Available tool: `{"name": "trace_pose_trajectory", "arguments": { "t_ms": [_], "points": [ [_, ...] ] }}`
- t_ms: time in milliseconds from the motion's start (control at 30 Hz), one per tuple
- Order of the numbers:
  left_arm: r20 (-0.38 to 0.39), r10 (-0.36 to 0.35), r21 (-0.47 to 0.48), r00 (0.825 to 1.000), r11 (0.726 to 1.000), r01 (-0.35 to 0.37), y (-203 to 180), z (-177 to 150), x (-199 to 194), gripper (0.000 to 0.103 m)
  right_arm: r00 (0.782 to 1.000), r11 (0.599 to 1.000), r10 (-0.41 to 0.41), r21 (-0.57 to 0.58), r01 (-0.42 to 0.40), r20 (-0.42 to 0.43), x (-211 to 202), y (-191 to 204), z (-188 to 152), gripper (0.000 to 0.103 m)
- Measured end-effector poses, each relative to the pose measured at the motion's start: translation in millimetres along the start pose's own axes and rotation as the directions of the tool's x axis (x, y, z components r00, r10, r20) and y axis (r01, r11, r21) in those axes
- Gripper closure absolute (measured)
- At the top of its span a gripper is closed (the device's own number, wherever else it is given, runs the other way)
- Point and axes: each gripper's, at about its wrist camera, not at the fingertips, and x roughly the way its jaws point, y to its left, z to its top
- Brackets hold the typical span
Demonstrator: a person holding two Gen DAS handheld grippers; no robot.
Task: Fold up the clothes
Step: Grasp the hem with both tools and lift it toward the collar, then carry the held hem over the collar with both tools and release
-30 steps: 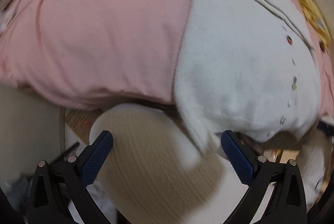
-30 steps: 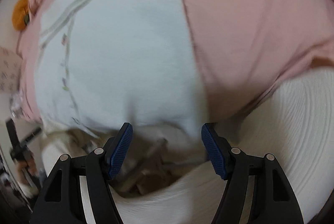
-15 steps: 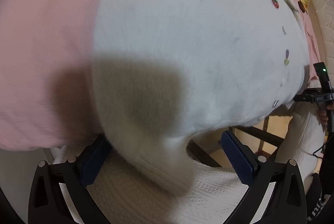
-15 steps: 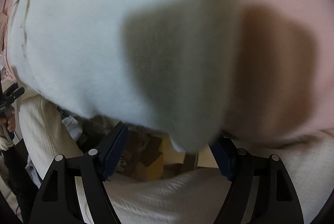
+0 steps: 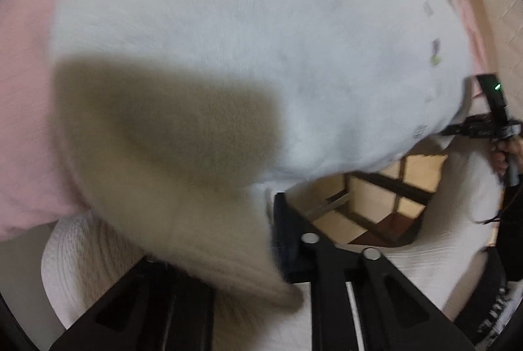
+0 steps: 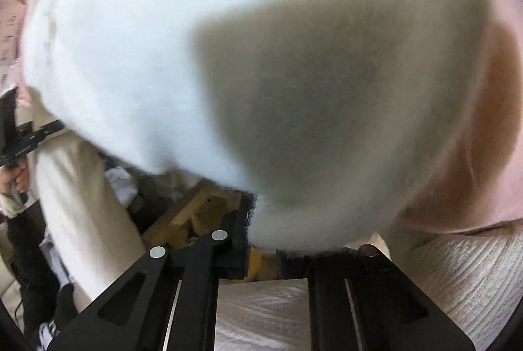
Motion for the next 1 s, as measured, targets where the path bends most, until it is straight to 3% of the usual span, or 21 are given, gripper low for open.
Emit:
{"name": "trace_pose_trajectory", "arguments": {
  "t_ms": [133, 233, 433, 533, 667, 833, 1000],
  "points": [
    [0.106, -0.083, 0.003, 0.991, 0.997, 0.083, -5, -5, -31, 0.093, 0.995, 0.997, 0.082, -0.009, -0.082, 0.061, -20, -3, -14, 0.092],
    [0.192, -0.146, 0.015, 0.97, 0.989, 0.146, -13, -1, -57, 0.093, 0.983, 0.99, 0.144, -0.027, -0.142, 0.118, -39, -5, -21, 0.093],
    [0.377, -0.247, 0.026, 0.892, 0.966, 0.257, -7, 24, -119, 0.093, 0.919, 0.961, 0.277, -0.09, -0.263, 0.28, -109, -6, -16, 0.093],
    [0.443, -0.267, 0.017, 0.856, 0.957, 0.289, -3, 41, -140, 0.093, 0.855, 0.926, 0.376, -0.137, -0.351, 0.356, -130, -11, -9, 0.093],
    [0.51, -0.269, 0.006, 0.817, 0.951, 0.309, 1, 67, -158, 0.093, 0.746, 0.857, 0.51, -0.181, -0.482, 0.428, -165, -24, 6, 0.093],
    [0.572, -0.268, -0.026, 0.775, 0.939, 0.344, 2, 112, -169, 0.093, 0.663, 0.818, 0.556, -0.189, -0.543, 0.501, -187, -30, 37, 0.093],
    [0.612, -0.257, -0.055, 0.748, 0.93, 0.364, 6, 159, -180, 0.093, 0.558, 0.759, 0.604, -0.195, -0.622, 0.569, -202, -30, 82, 0.094]
  ]
}}
